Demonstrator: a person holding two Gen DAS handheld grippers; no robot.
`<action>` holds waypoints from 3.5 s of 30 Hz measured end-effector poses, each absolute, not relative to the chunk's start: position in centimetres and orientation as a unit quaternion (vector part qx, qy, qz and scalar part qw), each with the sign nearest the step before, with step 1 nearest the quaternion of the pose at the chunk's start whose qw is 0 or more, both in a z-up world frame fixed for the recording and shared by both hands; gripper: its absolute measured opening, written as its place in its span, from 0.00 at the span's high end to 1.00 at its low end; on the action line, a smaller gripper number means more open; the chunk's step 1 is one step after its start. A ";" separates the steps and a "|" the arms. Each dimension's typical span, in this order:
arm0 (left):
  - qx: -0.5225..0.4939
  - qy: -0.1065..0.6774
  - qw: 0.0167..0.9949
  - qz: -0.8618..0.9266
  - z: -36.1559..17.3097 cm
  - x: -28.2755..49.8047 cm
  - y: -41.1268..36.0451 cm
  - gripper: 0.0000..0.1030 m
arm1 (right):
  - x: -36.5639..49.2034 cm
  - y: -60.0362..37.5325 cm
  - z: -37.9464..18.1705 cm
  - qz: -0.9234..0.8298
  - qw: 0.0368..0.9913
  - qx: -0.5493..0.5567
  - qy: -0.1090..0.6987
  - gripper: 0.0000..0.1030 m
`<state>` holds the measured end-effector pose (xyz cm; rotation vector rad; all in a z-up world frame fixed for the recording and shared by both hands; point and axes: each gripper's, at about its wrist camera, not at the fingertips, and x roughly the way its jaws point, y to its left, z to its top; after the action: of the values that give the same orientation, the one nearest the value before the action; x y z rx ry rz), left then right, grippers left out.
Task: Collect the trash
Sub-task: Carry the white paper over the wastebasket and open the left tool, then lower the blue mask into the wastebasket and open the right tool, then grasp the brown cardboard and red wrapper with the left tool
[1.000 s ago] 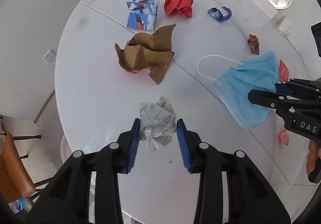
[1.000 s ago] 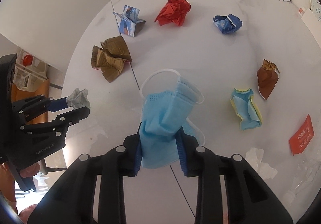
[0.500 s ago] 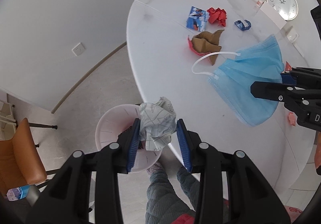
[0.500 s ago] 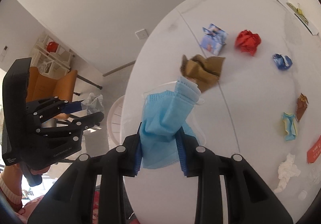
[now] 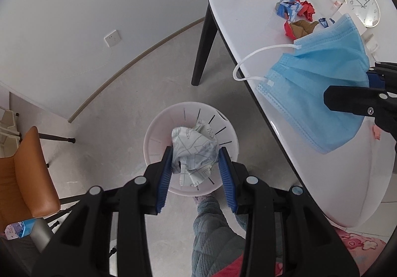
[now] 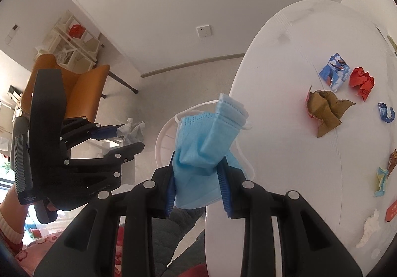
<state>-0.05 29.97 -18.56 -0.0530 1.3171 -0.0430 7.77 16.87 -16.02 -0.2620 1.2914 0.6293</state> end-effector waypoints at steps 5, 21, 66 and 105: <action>-0.025 0.620 0.784 -0.030 -20.5 0.5 30.7 0.65 | 7.9 18.1 -17.1 0.279 0.738 -0.132 0.600 0.70; -0.018 0.649 0.759 -0.046 -25.3 1.4 31.0 0.65 | 8.1 20.4 -19.0 0.267 0.726 -0.155 0.614 0.70; -0.042 0.616 0.786 0.016 -17.8 -3.1 37.7 0.23 | 7.0 26.2 -21.9 0.335 0.705 -0.209 0.590 0.24; 0.044 0.552 0.818 -0.155 -13.9 12.1 10.8 0.11 | 12.0 -11.5 -13.6 0.038 0.828 -0.065 0.555 0.08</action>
<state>12.11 10.79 -13.89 0.0941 1.1753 -0.3311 11.99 -11.51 -13.58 -0.1380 1.1789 0.0816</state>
